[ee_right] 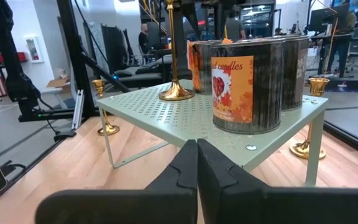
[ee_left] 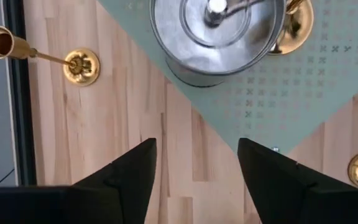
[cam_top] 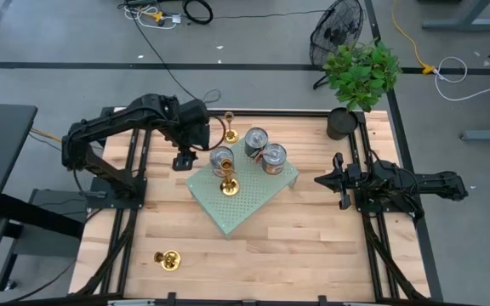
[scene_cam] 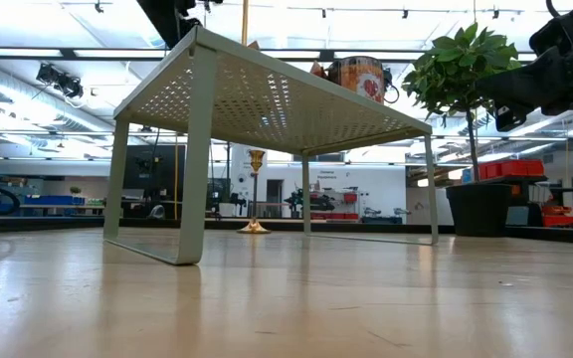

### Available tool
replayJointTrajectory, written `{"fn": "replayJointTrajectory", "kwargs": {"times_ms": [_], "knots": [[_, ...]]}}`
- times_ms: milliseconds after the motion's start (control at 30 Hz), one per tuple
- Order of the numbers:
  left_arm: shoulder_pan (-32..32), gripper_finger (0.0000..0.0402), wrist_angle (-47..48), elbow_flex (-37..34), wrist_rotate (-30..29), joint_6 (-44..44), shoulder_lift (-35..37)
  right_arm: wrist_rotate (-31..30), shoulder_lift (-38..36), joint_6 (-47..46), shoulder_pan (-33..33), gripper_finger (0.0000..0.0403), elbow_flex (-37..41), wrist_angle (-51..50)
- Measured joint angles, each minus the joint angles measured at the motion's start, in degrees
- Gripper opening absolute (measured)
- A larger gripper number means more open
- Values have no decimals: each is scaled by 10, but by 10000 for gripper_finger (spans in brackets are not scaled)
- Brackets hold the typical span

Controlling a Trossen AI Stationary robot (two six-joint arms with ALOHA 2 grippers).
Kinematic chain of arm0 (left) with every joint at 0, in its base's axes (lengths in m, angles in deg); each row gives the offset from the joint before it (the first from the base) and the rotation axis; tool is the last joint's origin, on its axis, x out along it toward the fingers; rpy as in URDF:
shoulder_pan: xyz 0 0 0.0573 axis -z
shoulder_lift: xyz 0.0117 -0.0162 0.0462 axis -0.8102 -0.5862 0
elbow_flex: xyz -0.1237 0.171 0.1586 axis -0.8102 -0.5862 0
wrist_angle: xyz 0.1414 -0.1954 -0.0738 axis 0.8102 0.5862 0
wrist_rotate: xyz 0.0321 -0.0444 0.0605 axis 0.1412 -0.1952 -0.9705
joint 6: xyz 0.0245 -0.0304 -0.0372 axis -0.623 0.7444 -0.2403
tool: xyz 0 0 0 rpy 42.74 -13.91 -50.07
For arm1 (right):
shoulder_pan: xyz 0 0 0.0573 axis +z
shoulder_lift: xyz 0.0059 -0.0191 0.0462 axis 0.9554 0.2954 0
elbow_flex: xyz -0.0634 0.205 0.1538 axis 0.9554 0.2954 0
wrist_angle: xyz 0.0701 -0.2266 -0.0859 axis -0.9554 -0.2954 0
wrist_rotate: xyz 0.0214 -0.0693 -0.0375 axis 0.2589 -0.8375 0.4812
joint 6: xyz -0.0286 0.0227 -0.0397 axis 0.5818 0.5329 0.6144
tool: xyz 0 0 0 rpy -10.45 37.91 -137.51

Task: Pick & Place candle stick holders
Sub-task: Adjust the silver candle can

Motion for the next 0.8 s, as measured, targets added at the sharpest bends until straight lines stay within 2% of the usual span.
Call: {"fn": "replayJointTrajectory", "kwargs": {"times_ms": [467,800], "knots": [[0,171,-86,-151,0,-1,78,0,0,0,0,3,0,0],[0,125,-134,-188,4,-2,80,0,0,0,0,3,0,0]]}}
